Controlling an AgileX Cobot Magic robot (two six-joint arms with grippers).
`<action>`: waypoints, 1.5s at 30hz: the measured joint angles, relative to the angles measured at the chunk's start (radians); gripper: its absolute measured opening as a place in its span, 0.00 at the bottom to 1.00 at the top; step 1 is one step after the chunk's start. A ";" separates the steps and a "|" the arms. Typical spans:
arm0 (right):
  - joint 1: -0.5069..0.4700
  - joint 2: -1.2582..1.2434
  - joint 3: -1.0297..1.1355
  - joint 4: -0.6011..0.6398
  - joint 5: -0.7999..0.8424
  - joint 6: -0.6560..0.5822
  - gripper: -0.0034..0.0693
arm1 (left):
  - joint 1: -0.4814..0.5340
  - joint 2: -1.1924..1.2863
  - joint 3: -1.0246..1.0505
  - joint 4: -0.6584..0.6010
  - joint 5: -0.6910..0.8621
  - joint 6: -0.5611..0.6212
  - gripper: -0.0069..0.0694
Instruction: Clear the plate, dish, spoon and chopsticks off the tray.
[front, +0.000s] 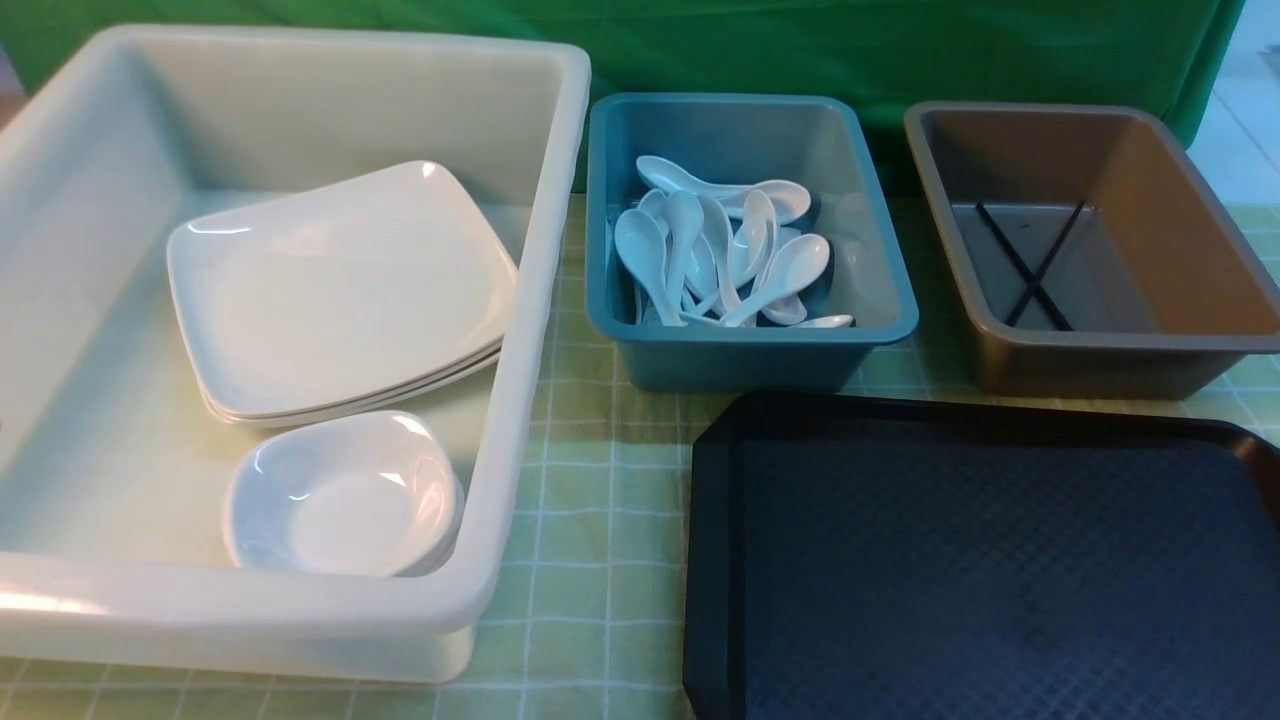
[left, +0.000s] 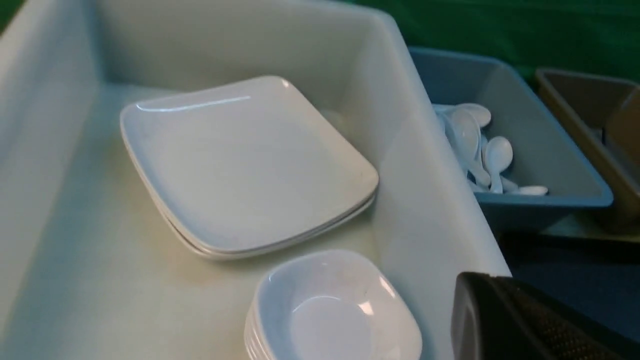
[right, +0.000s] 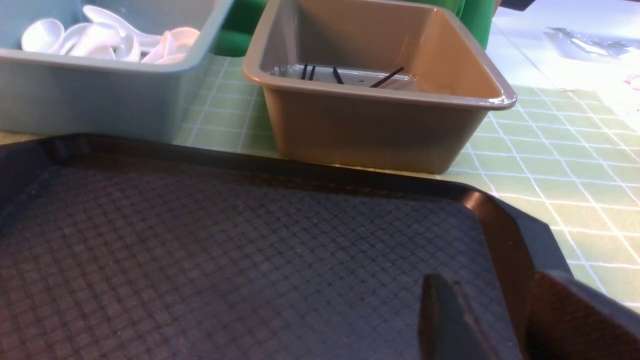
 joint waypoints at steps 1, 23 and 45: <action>0.000 0.000 0.000 0.000 0.000 0.000 0.37 | 0.000 -0.013 0.004 0.013 -0.001 0.000 0.08; 0.000 0.000 0.000 0.000 0.000 0.000 0.38 | -0.017 -0.160 0.463 0.156 -0.496 0.003 0.08; 0.000 0.000 0.000 0.000 0.000 0.000 0.38 | -0.041 -0.421 0.721 0.325 -0.472 -0.243 0.08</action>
